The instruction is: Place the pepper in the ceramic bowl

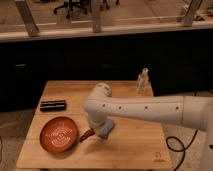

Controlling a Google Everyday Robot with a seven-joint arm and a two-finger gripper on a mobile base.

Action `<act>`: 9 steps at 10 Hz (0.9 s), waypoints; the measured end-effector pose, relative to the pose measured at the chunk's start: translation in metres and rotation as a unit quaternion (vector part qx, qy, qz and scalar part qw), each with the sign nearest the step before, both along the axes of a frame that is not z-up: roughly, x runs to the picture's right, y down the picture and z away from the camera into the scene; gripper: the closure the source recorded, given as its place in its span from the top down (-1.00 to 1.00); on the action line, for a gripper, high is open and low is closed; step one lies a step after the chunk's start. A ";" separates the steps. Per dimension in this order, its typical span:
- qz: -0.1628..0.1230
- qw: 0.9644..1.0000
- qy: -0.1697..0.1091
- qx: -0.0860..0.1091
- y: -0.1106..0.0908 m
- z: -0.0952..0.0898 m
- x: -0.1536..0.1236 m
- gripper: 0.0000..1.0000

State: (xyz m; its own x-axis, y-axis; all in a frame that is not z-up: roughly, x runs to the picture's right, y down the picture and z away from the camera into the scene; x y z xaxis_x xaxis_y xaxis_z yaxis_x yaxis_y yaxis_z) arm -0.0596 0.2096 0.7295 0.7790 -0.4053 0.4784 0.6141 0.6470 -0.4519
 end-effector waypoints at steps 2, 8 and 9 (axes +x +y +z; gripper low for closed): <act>-0.016 1.000 -0.013 -0.001 -0.002 0.001 -0.020 -1.00; -0.057 0.998 -0.040 0.000 -0.015 0.007 -0.073 -1.00; -0.065 0.997 -0.044 0.001 -0.018 0.010 -0.088 -1.00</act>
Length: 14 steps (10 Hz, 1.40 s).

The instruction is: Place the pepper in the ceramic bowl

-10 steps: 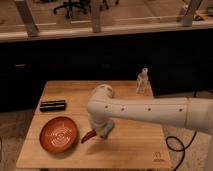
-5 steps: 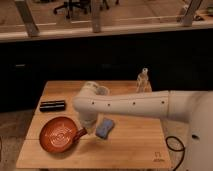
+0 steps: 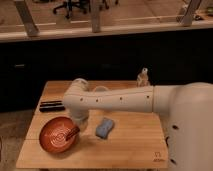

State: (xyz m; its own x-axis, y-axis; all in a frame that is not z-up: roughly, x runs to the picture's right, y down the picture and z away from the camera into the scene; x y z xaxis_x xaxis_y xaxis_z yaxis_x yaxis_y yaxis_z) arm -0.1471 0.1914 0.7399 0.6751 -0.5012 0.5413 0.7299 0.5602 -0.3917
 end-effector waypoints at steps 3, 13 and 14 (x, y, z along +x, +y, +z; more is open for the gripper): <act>-0.017 1.000 -0.007 0.004 -0.006 0.006 -0.014 -1.00; -0.044 0.999 -0.026 0.013 0.003 0.012 -0.061 -1.00; -0.047 0.998 -0.026 0.013 0.003 0.013 -0.061 -1.00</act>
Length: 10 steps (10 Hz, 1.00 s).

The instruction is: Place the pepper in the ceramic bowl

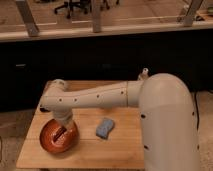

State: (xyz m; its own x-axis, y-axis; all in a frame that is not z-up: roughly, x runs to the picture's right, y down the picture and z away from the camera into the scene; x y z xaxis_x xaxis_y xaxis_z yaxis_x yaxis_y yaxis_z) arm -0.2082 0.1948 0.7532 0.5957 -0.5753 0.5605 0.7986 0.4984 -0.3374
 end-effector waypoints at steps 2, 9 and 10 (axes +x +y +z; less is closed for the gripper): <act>-0.011 1.000 -0.010 -0.002 0.001 0.000 -0.009 -1.00; -0.040 0.999 -0.033 -0.011 0.000 -0.001 -0.036 -0.64; -0.044 0.998 -0.035 -0.011 0.000 -0.001 -0.037 -0.57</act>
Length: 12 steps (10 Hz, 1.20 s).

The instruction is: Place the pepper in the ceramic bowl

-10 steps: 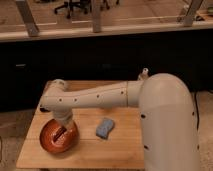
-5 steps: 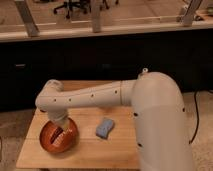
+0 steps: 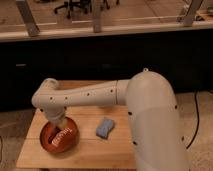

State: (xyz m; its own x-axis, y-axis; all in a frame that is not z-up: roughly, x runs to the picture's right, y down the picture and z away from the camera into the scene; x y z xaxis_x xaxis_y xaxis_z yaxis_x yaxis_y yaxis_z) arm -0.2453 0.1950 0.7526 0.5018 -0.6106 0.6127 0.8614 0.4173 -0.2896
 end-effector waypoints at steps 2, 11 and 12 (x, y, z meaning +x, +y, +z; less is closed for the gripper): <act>-0.005 1.000 -0.002 -0.002 -0.001 0.001 0.000 -0.46; -0.023 0.999 -0.026 -0.007 -0.002 -0.002 -0.020 0.60; -0.028 0.999 -0.030 -0.010 -0.001 -0.003 -0.023 0.60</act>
